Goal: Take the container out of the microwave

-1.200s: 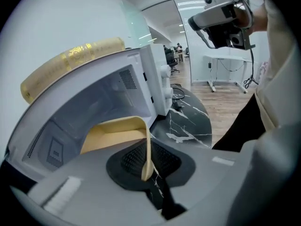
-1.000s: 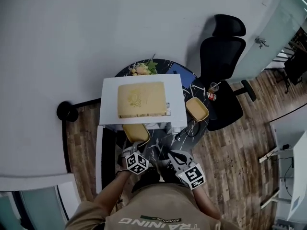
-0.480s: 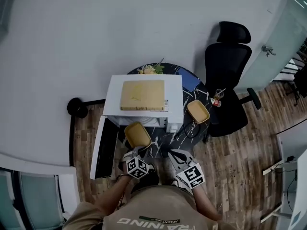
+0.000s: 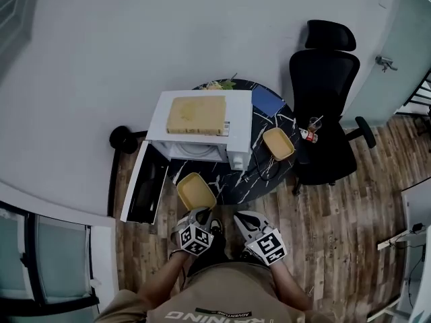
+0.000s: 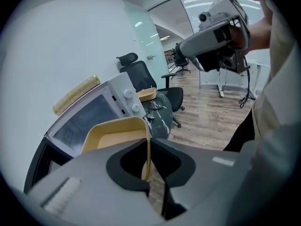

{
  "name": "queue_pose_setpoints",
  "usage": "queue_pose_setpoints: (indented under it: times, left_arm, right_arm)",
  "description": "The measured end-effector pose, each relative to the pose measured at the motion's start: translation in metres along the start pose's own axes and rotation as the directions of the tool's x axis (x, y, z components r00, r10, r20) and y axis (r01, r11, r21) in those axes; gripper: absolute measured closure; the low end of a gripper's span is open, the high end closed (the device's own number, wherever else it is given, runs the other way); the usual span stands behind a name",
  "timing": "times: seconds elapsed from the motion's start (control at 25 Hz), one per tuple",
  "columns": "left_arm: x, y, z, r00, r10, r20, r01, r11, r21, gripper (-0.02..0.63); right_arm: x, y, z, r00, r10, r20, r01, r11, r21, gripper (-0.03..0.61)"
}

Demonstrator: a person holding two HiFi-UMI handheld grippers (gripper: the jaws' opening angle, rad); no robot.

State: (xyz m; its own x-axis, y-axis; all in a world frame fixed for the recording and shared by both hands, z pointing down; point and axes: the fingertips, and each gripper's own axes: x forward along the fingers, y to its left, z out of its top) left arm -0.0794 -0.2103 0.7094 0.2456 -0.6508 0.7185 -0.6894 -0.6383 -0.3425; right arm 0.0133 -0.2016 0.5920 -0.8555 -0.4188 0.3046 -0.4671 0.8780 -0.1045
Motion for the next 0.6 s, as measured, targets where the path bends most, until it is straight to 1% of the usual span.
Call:
queue_pose_setpoints:
  times: [0.12,0.28,0.44,0.6]
  left_arm:
    - [-0.012,-0.023,0.007,1.0,0.007,0.002,-0.007,1.0,-0.006,0.584]
    - [-0.027,-0.044,0.012,1.0,-0.007,0.009,0.007,1.0,0.004,0.584]
    - [-0.039,-0.046,0.016,1.0,-0.013,0.024,0.012,1.0,0.029,0.584]
    - [-0.051,-0.039,0.017,0.999,-0.01,0.037,0.008,0.999,0.053,0.584]
  right_arm:
    - [-0.011,0.009,-0.015,0.999,0.031,-0.006,-0.031,0.999,0.015,0.571]
    - [-0.018,0.019,-0.015,0.999,0.049,0.017,-0.049,0.999,0.018,0.571]
    - [-0.019,0.022,-0.009,0.999,0.036,0.025,-0.037,0.999,0.008,0.571]
    - [-0.018,0.027,0.013,0.998,0.015,0.062,-0.015,1.0,-0.007,0.571]
